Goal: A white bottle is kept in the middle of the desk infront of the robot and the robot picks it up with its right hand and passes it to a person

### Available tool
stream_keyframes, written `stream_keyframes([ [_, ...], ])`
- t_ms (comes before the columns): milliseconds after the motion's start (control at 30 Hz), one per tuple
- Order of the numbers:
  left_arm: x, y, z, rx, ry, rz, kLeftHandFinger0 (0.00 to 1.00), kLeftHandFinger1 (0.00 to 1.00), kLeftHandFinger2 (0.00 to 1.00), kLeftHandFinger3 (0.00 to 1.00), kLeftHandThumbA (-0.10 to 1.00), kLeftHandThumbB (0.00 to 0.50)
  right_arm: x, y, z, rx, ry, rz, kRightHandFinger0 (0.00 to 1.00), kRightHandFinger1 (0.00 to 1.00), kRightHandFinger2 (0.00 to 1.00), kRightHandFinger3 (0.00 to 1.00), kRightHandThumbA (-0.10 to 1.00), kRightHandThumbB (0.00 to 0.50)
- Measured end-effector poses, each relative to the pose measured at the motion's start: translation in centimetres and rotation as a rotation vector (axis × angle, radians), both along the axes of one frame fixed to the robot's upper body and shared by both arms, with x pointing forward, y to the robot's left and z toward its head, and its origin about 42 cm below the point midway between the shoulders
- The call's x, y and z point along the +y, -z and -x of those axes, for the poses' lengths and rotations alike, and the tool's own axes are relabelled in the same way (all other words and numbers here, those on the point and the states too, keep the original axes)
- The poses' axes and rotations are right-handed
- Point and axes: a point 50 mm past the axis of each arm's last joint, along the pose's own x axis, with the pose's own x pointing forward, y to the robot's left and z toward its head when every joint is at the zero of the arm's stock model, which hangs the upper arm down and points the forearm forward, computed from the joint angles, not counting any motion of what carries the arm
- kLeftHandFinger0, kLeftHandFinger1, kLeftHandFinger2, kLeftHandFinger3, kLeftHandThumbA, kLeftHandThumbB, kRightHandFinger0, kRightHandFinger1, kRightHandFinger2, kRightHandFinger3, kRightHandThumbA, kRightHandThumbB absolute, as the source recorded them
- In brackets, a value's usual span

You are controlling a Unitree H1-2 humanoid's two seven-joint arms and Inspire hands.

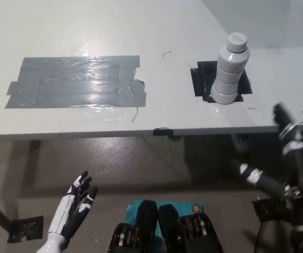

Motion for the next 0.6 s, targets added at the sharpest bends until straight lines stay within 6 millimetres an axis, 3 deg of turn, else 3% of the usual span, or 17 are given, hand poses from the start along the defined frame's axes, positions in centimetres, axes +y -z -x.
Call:
stream_keyframes([
  [100, 0.0, -0.1, -0.1, -0.007, 0.001, -0.002, 1.00, 1.00, 1.00, 1.00, 0.83, 0.066, -0.4, -3.8, -2.1, -0.085, 0.013, 0.019, 1.00, 1.00, 1.00, 1.00, 1.00, 0.356],
  [200, 0.1, -0.2, -0.2, -0.012, -0.001, -0.001, 1.00, 1.00, 1.00, 1.00, 0.85, 0.061, -0.5, -5.8, -4.8, -0.072, 0.013, 0.035, 1.00, 1.00, 1.00, 1.00, 1.00, 0.356],
  [367, 0.1, -0.5, -0.4, -0.021, -0.003, -0.001, 1.00, 1.00, 1.00, 1.00, 0.84, 0.057, -0.6, -5.1, -10.2, 0.095, 0.024, 0.048, 1.00, 1.00, 1.00, 1.00, 1.00, 0.398],
  [433, 0.1, -0.5, -0.5, -0.024, -0.001, -0.002, 1.00, 1.00, 1.00, 1.00, 0.86, 0.079, -0.6, -4.6, -11.8, 0.154, 0.031, 0.046, 1.00, 1.00, 1.00, 1.00, 1.00, 0.416],
  [600, 0.1, -0.6, -0.6, -0.027, -0.001, -0.002, 1.00, 1.00, 1.00, 1.00, 0.87, 0.064, -0.3, -3.6, -15.4, 0.276, 0.034, 0.042, 1.00, 1.00, 1.00, 1.00, 1.00, 0.482],
])
